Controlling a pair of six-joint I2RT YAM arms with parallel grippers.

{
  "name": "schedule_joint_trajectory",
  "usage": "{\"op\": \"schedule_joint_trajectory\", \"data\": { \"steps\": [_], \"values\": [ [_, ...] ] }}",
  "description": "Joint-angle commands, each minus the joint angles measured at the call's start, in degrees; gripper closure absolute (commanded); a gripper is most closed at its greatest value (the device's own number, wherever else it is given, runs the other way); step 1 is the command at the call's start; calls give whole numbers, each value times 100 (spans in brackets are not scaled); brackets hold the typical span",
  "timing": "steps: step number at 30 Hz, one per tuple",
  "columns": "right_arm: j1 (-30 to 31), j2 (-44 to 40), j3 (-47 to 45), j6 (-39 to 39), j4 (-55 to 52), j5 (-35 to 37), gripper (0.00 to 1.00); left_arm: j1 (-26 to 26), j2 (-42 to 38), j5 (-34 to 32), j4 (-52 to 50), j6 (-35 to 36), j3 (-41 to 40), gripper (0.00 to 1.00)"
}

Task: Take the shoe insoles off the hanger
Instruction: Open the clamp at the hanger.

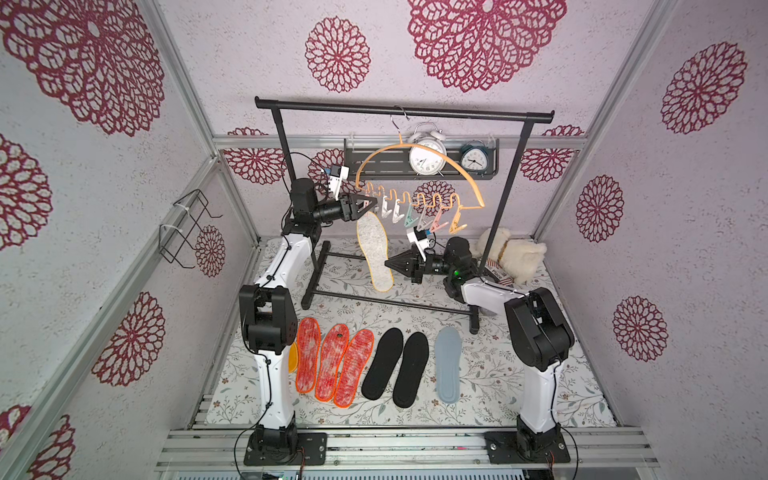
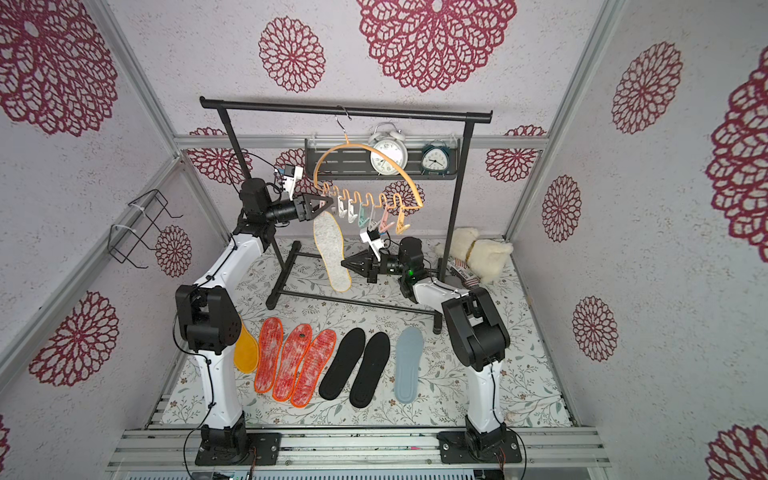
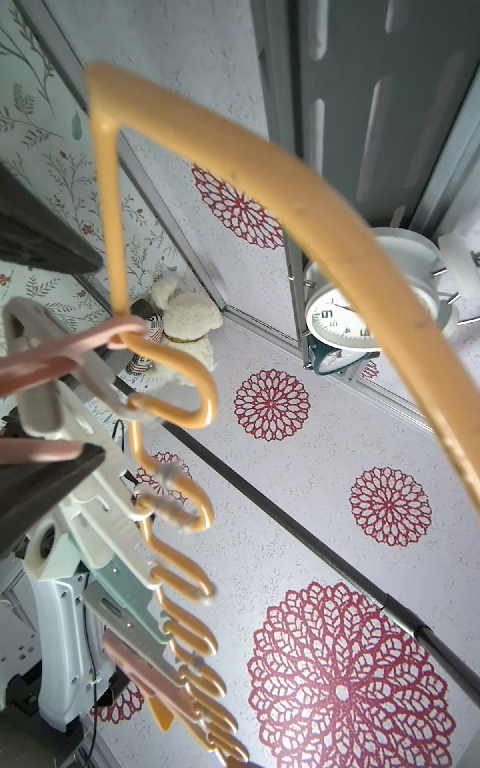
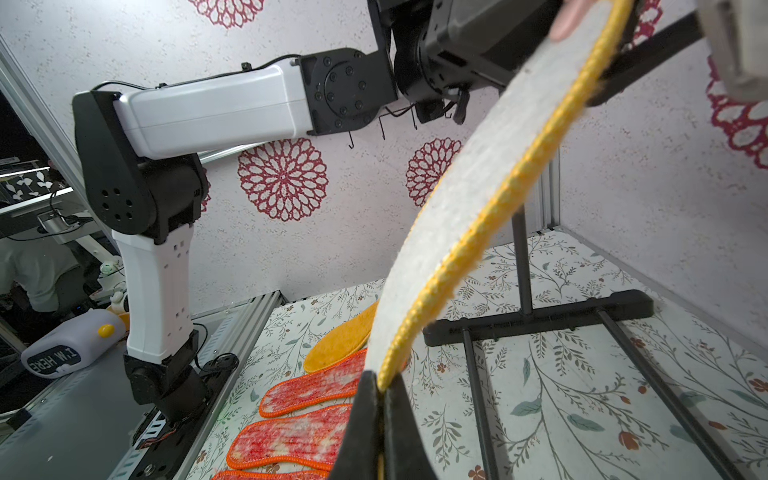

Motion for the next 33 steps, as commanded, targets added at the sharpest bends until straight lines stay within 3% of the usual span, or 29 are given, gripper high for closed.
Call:
{"op": "schedule_joint_trajectory", "data": {
  "steps": [1, 7, 14, 18, 23, 29, 33],
  "values": [
    [-20, -226, 88, -42, 87, -175, 100, -45, 106, 87, 639, -374, 17, 45],
    [-23, -211, 102, -69, 74, -141, 100, -70, 89, 69, 583, -373, -59, 76],
    [-29, -190, 60, -117, 20, -43, 100, -75, 52, -78, 505, -307, -44, 99],
    [-60, -273, -254, -173, -5, 315, 100, -75, 20, -223, 314, -165, -17, 100],
    [-75, -854, -1086, -850, -915, 1437, 100, -58, -40, -400, -81, 150, 20, 100],
    [-75, -2276, -2145, -1454, -2509, 2525, 100, -16, -121, -639, -393, 387, 10, 100],
    [34, -3643, -2530, -1377, -4471, 4033, 100, 38, -218, -874, -736, 638, -34, 100]
  ]
}}
